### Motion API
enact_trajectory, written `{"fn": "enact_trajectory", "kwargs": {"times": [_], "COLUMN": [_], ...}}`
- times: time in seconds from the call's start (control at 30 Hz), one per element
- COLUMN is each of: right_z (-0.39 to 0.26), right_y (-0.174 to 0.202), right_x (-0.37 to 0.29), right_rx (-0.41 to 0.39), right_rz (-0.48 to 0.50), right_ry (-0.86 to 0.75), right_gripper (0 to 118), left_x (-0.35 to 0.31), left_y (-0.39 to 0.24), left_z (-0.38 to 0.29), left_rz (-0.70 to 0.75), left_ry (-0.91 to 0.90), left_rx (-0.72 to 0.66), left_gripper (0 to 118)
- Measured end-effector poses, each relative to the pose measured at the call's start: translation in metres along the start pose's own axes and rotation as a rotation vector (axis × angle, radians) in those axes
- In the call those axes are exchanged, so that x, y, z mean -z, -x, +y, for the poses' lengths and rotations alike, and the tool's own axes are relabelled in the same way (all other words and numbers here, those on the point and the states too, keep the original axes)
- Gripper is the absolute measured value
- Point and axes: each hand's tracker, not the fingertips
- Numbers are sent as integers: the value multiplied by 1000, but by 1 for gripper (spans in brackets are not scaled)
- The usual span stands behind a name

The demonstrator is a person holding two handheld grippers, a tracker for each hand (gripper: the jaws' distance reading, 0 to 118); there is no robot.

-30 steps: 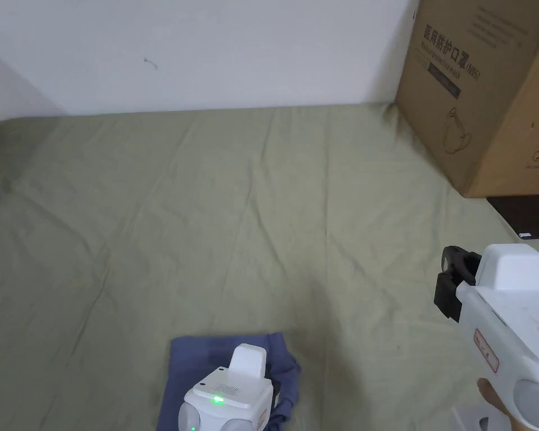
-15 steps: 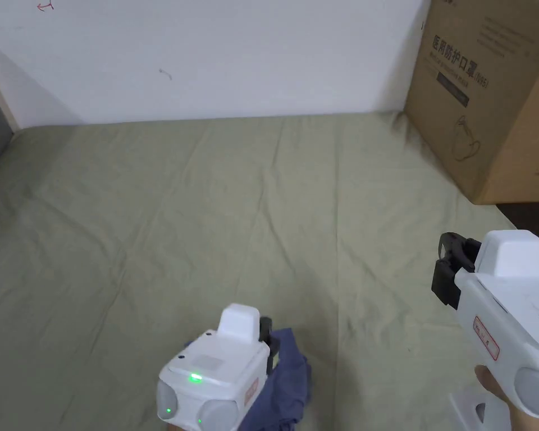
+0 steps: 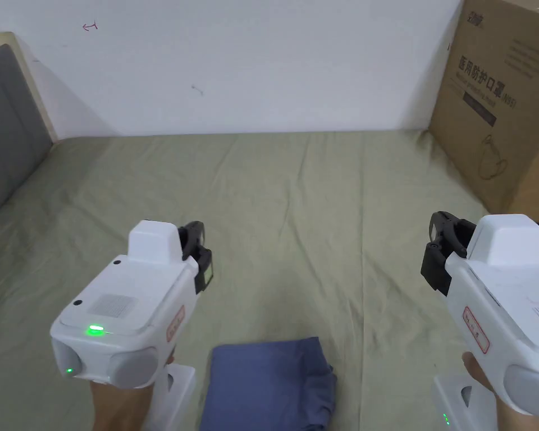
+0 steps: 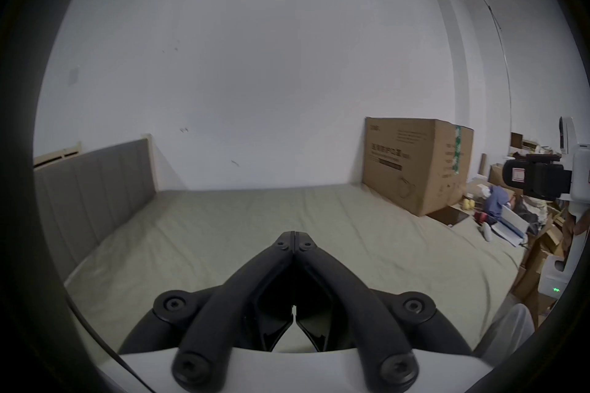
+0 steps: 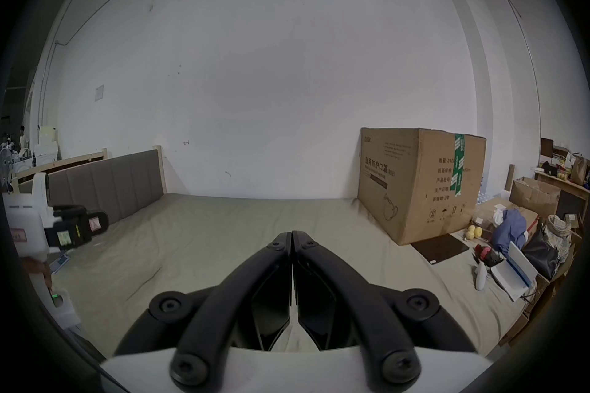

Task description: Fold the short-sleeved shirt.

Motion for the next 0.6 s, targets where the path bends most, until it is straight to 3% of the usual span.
{"fn": "enact_trajectory", "kwargs": {"times": [0.6], "right_z": [1], "right_y": [29], "right_x": [4], "right_rx": [-1], "right_rz": [35], "right_ry": [-23], "right_gripper": [0], "left_x": [-15], "left_y": [38], "left_z": [8], "left_rz": [124], "left_ry": [-50], "left_rx": [10], "left_gripper": [0]}}
